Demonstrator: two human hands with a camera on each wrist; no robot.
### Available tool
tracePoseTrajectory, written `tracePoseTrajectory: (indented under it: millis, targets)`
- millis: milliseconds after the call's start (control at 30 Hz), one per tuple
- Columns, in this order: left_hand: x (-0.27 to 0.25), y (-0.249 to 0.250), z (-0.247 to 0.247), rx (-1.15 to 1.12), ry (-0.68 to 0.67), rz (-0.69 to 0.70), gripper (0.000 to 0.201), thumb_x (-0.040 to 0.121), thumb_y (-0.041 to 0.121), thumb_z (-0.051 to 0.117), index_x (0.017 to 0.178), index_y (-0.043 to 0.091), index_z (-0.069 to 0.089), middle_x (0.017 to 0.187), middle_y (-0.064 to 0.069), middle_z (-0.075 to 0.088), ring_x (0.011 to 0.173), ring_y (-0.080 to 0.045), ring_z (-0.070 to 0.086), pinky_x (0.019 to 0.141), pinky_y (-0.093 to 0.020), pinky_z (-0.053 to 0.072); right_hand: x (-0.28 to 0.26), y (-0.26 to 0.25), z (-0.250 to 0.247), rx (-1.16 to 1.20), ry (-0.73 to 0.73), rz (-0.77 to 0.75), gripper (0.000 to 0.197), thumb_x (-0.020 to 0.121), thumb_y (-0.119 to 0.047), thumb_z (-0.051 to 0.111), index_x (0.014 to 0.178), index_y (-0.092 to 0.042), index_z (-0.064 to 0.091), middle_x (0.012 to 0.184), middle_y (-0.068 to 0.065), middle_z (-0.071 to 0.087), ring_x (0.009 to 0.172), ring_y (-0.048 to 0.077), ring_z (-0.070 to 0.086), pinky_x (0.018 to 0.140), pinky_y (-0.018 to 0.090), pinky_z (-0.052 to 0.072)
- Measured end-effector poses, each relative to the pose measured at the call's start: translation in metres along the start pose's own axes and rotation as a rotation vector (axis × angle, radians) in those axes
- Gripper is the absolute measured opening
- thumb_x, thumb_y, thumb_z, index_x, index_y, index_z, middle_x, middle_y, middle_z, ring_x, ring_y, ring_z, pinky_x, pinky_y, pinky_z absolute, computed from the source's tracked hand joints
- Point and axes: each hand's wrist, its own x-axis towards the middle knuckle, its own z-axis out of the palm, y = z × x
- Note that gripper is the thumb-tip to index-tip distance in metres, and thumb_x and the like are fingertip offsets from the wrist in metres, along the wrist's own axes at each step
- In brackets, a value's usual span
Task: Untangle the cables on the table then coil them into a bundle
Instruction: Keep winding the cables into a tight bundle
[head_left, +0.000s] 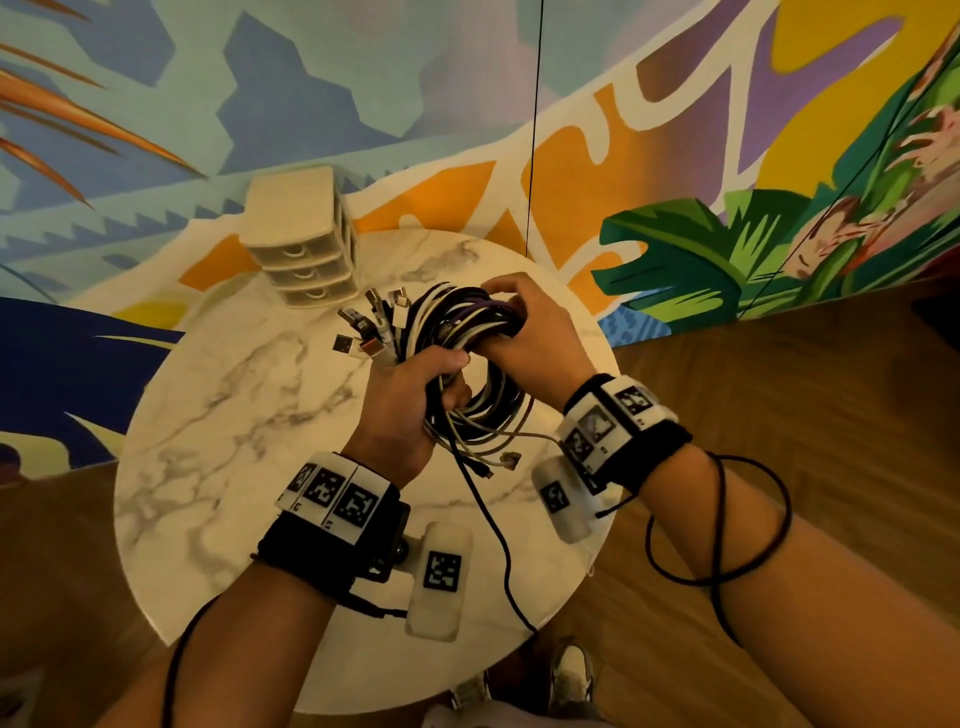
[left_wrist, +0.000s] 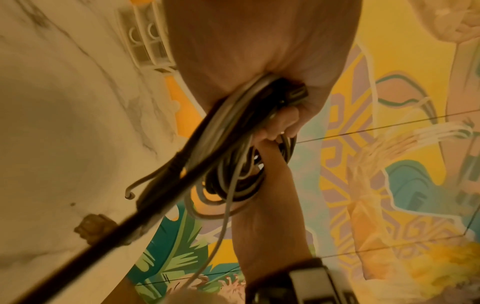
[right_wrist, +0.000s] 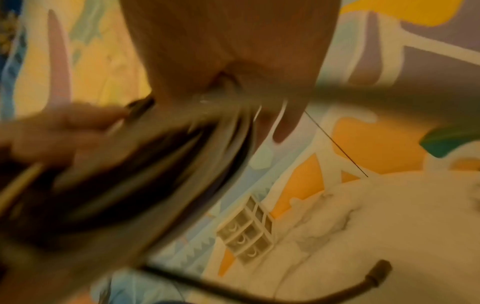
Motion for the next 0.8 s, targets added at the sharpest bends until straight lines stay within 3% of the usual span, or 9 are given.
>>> tracePoseTrajectory:
  millis: [100, 167, 233, 333, 467, 633, 733, 800]
  targets:
    - [0.003, 0.001, -0.011, -0.079, -0.039, -0.019, 0.003, 0.077, 0.000, 0.055, 0.078, 0.002, 0.054, 0.042, 0.002, 0.037, 0.039, -0.013, 0.033, 0.047, -0.023, 0.037, 0.002, 0.004, -0.015, 0.283, -0.268, 0.092, 0.037, 0.080, -0.014, 0.067, 0.114, -0.022, 0.055, 0.101, -0.002, 0.067, 0.092, 0.015, 0.066, 0.085, 0.029, 0.053]
    - [0.003, 0.002, -0.016, -0.089, -0.085, -0.063, 0.007, 0.072, 0.005, 0.057, 0.077, 0.001, 0.054, 0.041, 0.000, 0.033, 0.040, -0.014, 0.031, 0.048, -0.024, 0.036, 0.003, 0.004, -0.020, 0.571, -0.373, 0.213, 0.033, 0.080, -0.020, 0.053, 0.111, -0.013, 0.059, 0.102, 0.010, 0.067, 0.093, 0.026, 0.065, 0.085, 0.035, 0.052]
    - [0.001, 0.000, -0.018, -0.050, -0.148, -0.093, 0.013, 0.072, 0.007, 0.056, 0.082, -0.001, 0.055, 0.041, 0.000, 0.031, 0.042, -0.016, 0.029, 0.051, -0.026, 0.035, 0.003, -0.001, -0.021, 0.760, -0.415, 0.317, 0.035, 0.089, -0.024, 0.041, 0.104, -0.002, 0.063, 0.094, 0.017, 0.068, 0.084, 0.029, 0.065, 0.081, 0.038, 0.052]
    - [-0.004, -0.003, -0.014, -0.012, -0.217, -0.091, 0.015, 0.072, 0.005, 0.054, 0.085, -0.003, 0.055, 0.040, -0.001, 0.034, 0.040, -0.016, 0.029, 0.049, -0.026, 0.036, 0.005, -0.004, -0.019, 0.779, -0.392, 0.401, 0.032, 0.099, -0.024, 0.035, 0.091, -0.007, 0.062, 0.079, 0.010, 0.067, 0.072, 0.023, 0.063, 0.080, 0.039, 0.052]
    - [-0.007, -0.003, -0.018, 0.001, -0.265, -0.088, 0.012, 0.072, 0.003, 0.054, 0.083, -0.003, 0.056, 0.041, 0.000, 0.039, 0.041, -0.017, 0.029, 0.049, -0.024, 0.037, 0.008, -0.006, -0.017, 0.749, -0.417, 0.383, 0.030, 0.098, -0.014, 0.036, 0.102, -0.010, 0.065, 0.091, 0.011, 0.068, 0.079, 0.020, 0.065, 0.076, 0.032, 0.054]
    - [-0.011, -0.005, -0.020, 0.068, -0.357, -0.112, 0.020, 0.067, 0.009, 0.063, 0.083, -0.003, 0.059, 0.041, -0.003, 0.034, 0.040, -0.016, 0.028, 0.053, -0.029, 0.032, 0.008, -0.017, -0.017, 0.799, -0.423, 0.434, 0.016, 0.084, -0.014, 0.057, 0.092, -0.008, 0.069, 0.074, 0.007, 0.070, 0.062, 0.018, 0.067, 0.059, 0.026, 0.057]
    - [-0.013, -0.007, -0.019, 0.086, -0.361, -0.112, 0.023, 0.066, 0.010, 0.064, 0.084, -0.004, 0.060, 0.040, -0.003, 0.034, 0.036, -0.013, 0.030, 0.054, -0.029, 0.032, 0.013, -0.013, -0.015, 0.835, -0.293, 0.425, 0.020, 0.094, -0.004, 0.047, 0.104, -0.009, 0.063, 0.087, 0.006, 0.067, 0.066, 0.014, 0.068, 0.058, 0.024, 0.056]
    - [-0.012, -0.009, -0.022, 0.073, -0.357, -0.118, 0.033, 0.065, 0.014, 0.065, 0.091, -0.006, 0.060, 0.040, -0.002, 0.034, 0.037, -0.014, 0.030, 0.054, -0.029, 0.032, 0.015, -0.010, -0.015, 0.862, -0.250, 0.435, 0.018, 0.094, -0.006, 0.048, 0.107, -0.008, 0.060, 0.089, 0.007, 0.063, 0.073, 0.015, 0.064, 0.062, 0.024, 0.056]
